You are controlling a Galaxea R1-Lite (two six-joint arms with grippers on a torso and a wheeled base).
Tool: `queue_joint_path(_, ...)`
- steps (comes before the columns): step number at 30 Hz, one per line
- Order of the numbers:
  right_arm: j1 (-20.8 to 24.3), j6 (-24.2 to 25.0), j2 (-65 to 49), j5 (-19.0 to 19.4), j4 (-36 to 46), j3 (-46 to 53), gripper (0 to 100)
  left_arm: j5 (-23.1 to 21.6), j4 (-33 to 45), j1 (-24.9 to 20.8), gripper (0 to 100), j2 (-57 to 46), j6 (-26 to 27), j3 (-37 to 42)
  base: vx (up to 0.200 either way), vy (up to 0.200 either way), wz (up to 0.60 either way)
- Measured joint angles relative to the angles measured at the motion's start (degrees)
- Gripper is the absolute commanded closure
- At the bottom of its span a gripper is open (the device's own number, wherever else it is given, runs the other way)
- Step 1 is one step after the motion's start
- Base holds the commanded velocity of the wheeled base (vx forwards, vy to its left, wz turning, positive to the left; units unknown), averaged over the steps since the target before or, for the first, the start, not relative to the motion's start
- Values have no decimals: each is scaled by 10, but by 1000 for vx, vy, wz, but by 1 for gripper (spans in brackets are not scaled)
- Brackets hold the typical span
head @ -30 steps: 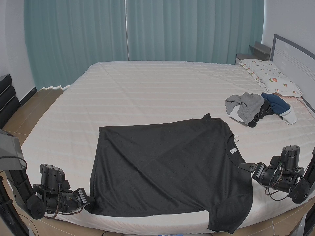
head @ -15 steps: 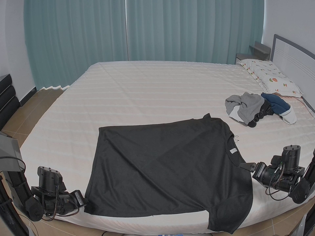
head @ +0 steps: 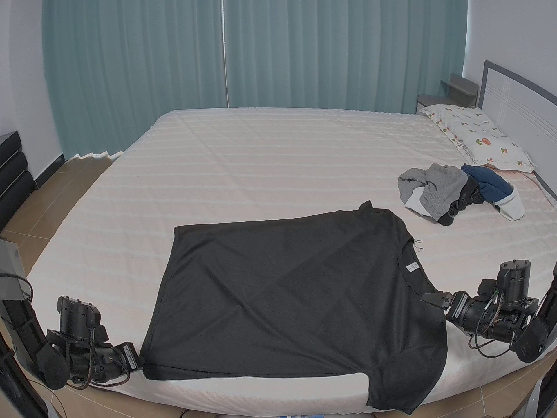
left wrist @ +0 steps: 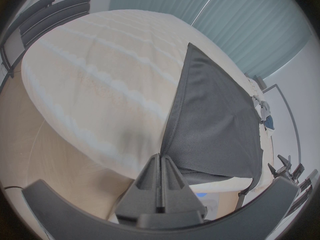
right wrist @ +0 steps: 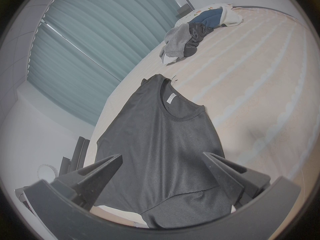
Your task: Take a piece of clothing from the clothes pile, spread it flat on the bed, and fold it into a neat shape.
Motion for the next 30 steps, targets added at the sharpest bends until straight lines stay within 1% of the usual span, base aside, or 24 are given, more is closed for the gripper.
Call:
queue_joint_path(5,0,-1,2,0,3,1,0,0,38,-2,100,-19,22,0,0,0,0)
queue_joint_path(11,2,-2,3,0,5,3,0,0,44,-3,100,-30,30,0,0,0,0)
queue_joint_path(17,1,-4,4,0,5,4,0,-1,65,2,100,-33,63,0,0,0,0)
queue_joint_path(22,1,-5,8,0,5,4,0,-8,71,3,100,-34,66,0,0,0,0)
queue_joint_path(23,1,-5,9,0,5,4,0,-9,71,3,0,-34,66,0,0,0,0)
queue_joint_path(28,2,-5,10,0,5,4,0,-12,68,2,0,-36,65,0,0,0,0)
queue_joint_path(30,2,-6,11,0,5,5,0,-22,68,2,0,-39,65,0,0,0,0)
